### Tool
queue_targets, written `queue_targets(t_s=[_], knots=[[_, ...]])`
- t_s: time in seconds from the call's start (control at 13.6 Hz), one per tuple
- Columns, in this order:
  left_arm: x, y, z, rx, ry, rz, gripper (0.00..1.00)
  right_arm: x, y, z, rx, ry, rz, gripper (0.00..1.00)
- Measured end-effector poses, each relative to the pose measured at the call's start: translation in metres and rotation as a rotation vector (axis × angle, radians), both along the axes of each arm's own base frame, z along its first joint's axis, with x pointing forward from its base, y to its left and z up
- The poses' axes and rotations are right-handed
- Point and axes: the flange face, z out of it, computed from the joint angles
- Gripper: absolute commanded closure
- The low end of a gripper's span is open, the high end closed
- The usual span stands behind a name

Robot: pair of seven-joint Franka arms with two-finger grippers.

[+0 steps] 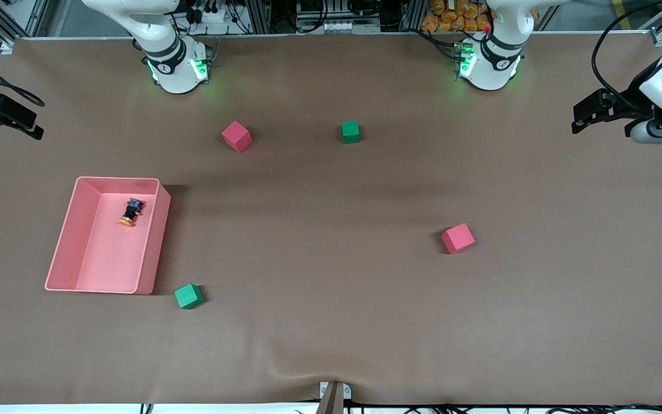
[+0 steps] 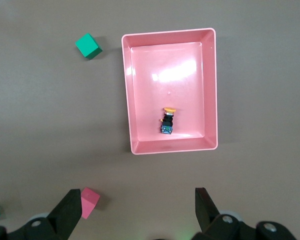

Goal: Place and upright button with both arms
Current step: 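Move the right gripper toward the pink tray, then lower the right gripper into the tray over the yellow button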

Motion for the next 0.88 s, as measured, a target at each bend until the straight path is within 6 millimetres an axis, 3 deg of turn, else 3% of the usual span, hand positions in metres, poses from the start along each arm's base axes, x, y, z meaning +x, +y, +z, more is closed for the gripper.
queue_targets(t_s=[0.29,0.88], knots=[[0.002,0.0,-0.002,-0.001,0.003,0.002,0.0,0.013,-0.011,-0.052,0.0,-0.008,-0.005,0.0],[0.002,0.001,-0.001,0.001,0.003,0.026,0.0,0.045,-0.019,-0.221,0.002,0.057,-0.016,0.0]])
